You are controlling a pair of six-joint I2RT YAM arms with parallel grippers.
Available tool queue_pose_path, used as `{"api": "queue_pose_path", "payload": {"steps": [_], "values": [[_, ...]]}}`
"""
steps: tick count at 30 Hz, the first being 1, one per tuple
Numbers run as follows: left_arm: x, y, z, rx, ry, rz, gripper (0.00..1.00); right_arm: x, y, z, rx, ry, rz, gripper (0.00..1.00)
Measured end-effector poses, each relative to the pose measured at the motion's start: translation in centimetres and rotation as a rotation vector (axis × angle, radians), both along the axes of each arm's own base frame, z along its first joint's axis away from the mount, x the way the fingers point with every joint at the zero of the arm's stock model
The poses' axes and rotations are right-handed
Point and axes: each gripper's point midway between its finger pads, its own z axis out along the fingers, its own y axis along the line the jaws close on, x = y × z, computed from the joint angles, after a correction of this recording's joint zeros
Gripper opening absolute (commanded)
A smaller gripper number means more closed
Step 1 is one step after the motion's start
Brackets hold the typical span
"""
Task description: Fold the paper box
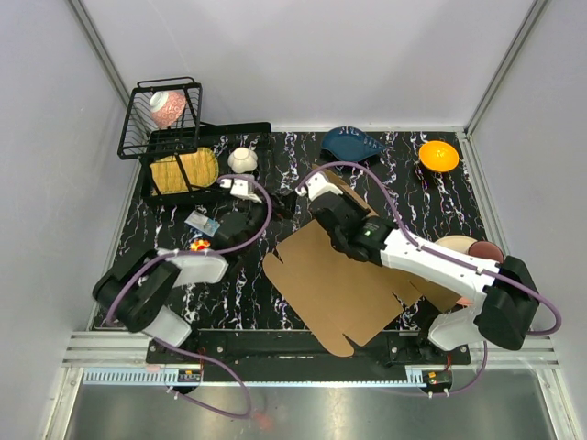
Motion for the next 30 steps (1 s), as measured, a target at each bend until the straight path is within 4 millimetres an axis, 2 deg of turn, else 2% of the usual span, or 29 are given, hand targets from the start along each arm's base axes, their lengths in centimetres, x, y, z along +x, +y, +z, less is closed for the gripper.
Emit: {"api": "queue_pose_path", "payload": {"steps": [2, 4, 7, 10, 13, 15, 20, 25, 30], "values": [[0.7, -1.2, 0.1, 0.007, -0.036, -0.045, 0.94, 0.0, 0.0, 0.1, 0.012, 0.01, -0.003, 0.0], [1.5, -2.2, -0.9, 0.022, -0.047, -0.099, 0.93, 0.0, 0.0, 0.2, 0.027, 0.024, 0.0, 0.0], [3.1, -2.5, -4.6, 0.035, 0.019, -0.164, 0.88, -0.2, 0.3, 0.4, 0.054, 0.048, 0.007, 0.0], [4.9, -1.9, -8.5, 0.017, 0.117, -0.207, 0.89, -0.5, 0.4, 0.5, 0.081, 0.064, 0.016, 0.0], [6.1, -1.5, -10.2, 0.006, 0.163, -0.239, 0.89, -0.7, 0.5, 0.5, 0.099, 0.072, 0.021, 0.0], [6.4, -2.1, -10.0, -0.002, 0.159, -0.28, 0.9, -0.8, 0.6, 0.5, 0.105, 0.077, 0.025, 0.0], [7.4, -4.4, -7.2, -0.02, 0.074, -0.404, 0.93, -0.8, 0.8, 0.3, 0.119, 0.087, 0.032, 0.0], [8.7, -5.7, -5.1, -0.025, -0.002, -0.477, 0.95, -0.8, 0.9, 0.2, 0.126, 0.093, 0.036, 0.0], [9.9, -6.3, -4.5, -0.028, -0.035, -0.497, 0.95, -0.7, 0.8, 0.1, 0.132, 0.096, 0.035, 0.0]]}}
